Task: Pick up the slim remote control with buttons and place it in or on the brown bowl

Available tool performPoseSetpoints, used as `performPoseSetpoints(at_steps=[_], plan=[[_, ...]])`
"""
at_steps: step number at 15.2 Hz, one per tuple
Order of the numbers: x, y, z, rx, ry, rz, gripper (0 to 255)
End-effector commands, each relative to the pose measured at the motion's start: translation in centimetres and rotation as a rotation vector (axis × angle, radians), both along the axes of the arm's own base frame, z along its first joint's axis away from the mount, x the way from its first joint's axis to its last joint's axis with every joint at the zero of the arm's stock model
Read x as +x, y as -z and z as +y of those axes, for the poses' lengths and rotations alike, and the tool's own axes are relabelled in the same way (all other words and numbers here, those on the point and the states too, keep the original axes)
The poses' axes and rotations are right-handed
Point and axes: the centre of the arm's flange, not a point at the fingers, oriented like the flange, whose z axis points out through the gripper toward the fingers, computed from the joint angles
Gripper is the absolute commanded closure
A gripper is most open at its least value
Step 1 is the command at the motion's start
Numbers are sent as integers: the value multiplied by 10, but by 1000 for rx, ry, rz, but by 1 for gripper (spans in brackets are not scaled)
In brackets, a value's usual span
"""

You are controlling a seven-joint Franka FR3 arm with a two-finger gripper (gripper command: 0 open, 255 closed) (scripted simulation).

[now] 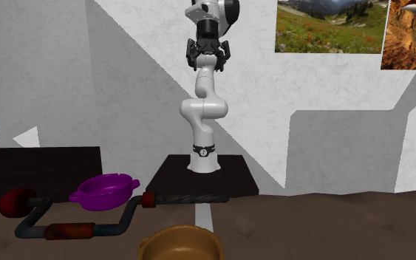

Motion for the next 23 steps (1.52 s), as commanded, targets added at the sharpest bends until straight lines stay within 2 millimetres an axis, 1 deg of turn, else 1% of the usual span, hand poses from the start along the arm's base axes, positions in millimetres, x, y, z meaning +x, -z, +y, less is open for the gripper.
performPoseSetpoints(at_steps=[1,12,23], plan=[[0,0,0,0,0,0,0],[46,139,0,-21,-21,56,0],[84,280,-2,-41,-41,112,0]])
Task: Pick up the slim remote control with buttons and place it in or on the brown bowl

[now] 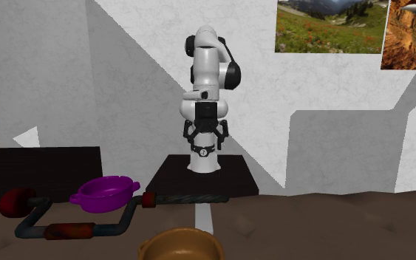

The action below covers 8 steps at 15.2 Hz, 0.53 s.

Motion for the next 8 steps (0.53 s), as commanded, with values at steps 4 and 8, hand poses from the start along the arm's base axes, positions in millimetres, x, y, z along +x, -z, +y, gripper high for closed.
performPoseSetpoints(at_steps=[4,8], plan=[[15,64,-1,-9,-10,23,0],[26,116,-2,-16,-17,44,0]])
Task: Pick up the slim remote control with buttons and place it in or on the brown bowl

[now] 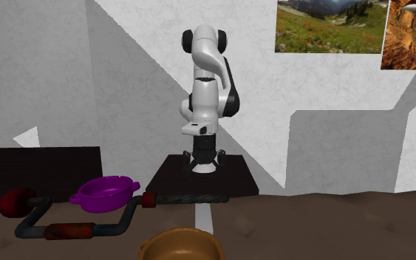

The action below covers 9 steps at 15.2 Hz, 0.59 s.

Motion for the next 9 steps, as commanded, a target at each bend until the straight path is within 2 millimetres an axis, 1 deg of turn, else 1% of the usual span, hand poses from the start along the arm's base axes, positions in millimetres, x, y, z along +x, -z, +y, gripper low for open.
performPoseSetpoints(at_steps=[1,5,6,9], plan=[[1,28,1,-3,-4,10,0],[11,80,-1,-10,-11,30,0],[11,80,-1,-10,-12,31,0],[11,96,-1,-10,-12,31,0]])
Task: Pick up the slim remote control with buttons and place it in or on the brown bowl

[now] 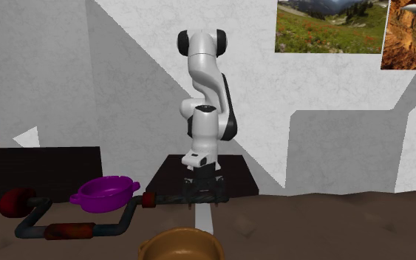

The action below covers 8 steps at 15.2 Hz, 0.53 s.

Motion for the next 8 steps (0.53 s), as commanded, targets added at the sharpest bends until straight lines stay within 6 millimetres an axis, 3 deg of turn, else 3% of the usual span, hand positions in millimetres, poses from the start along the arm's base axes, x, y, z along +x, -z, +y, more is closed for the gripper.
performPoseSetpoints(at_steps=[1,4,8], plan=[[1,10,-1,0,0,0,0],[1,29,-1,0,0,0,0],[1,29,-1,0,0,0,0]])
